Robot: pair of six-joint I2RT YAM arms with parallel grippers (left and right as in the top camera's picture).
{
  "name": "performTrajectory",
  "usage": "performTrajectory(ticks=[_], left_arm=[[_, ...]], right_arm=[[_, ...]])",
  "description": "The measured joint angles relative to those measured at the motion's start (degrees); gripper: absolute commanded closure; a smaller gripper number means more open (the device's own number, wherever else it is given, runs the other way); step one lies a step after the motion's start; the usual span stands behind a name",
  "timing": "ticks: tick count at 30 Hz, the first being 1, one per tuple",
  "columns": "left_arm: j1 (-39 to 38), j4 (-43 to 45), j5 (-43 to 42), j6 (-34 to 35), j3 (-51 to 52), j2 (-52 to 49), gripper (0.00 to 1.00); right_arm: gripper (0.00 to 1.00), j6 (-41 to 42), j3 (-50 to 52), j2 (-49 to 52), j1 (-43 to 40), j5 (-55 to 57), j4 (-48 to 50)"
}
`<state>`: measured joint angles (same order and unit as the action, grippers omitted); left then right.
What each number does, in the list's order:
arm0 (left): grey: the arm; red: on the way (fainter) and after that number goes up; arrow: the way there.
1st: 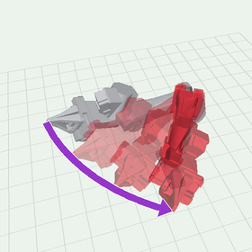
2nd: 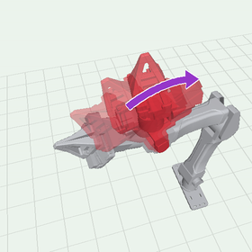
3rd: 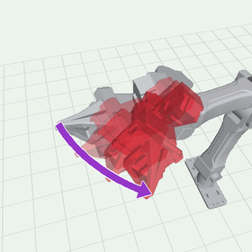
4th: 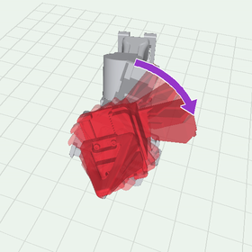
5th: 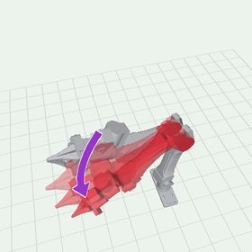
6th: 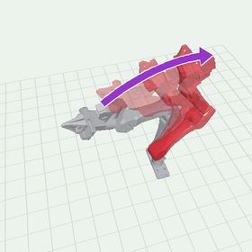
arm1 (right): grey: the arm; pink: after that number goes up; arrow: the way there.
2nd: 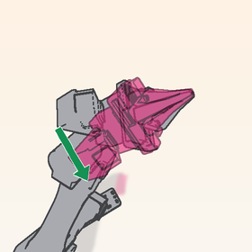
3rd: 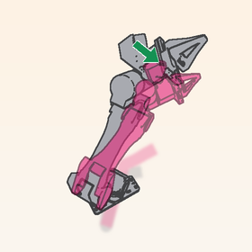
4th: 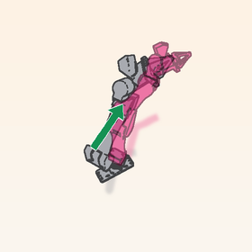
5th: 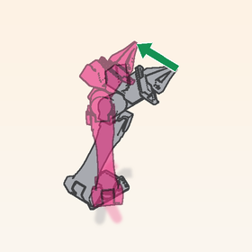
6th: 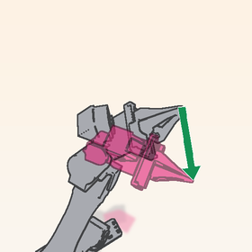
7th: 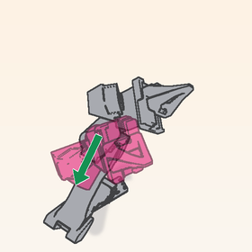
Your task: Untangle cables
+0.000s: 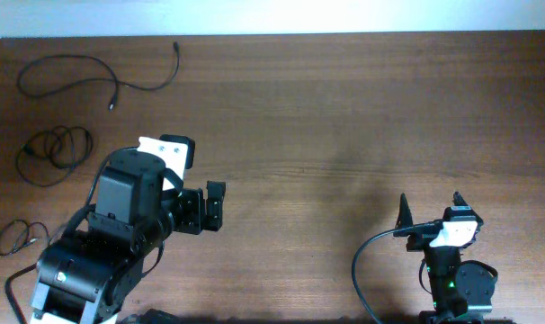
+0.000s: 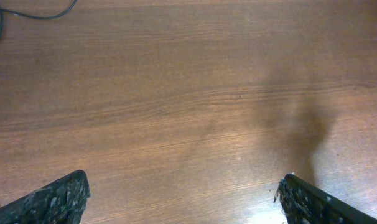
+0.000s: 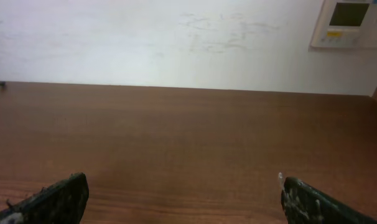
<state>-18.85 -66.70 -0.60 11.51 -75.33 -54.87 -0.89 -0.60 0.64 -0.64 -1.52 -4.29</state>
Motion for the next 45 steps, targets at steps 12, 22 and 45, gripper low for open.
performTrajectory(ticks=[12, 22, 45], left_arm=[[0.00, 0.00, 0.00, 0.02, 0.00, 0.00, 0.01], [0.00, 0.02, 0.00, 0.00, 0.00, 0.00, 0.01], [5.09, 3.48, 3.82, -1.46, 17.20, 26.51, 0.01]], right_arm=[[0.02, 0.87, 0.00, 0.00, 0.00, 0.00, 0.02], [0.02, 0.94, 0.00, 0.00, 0.00, 0.00, 0.02], [0.02, 0.90, 0.00, -0.02, 0.00, 0.20, 0.02]])
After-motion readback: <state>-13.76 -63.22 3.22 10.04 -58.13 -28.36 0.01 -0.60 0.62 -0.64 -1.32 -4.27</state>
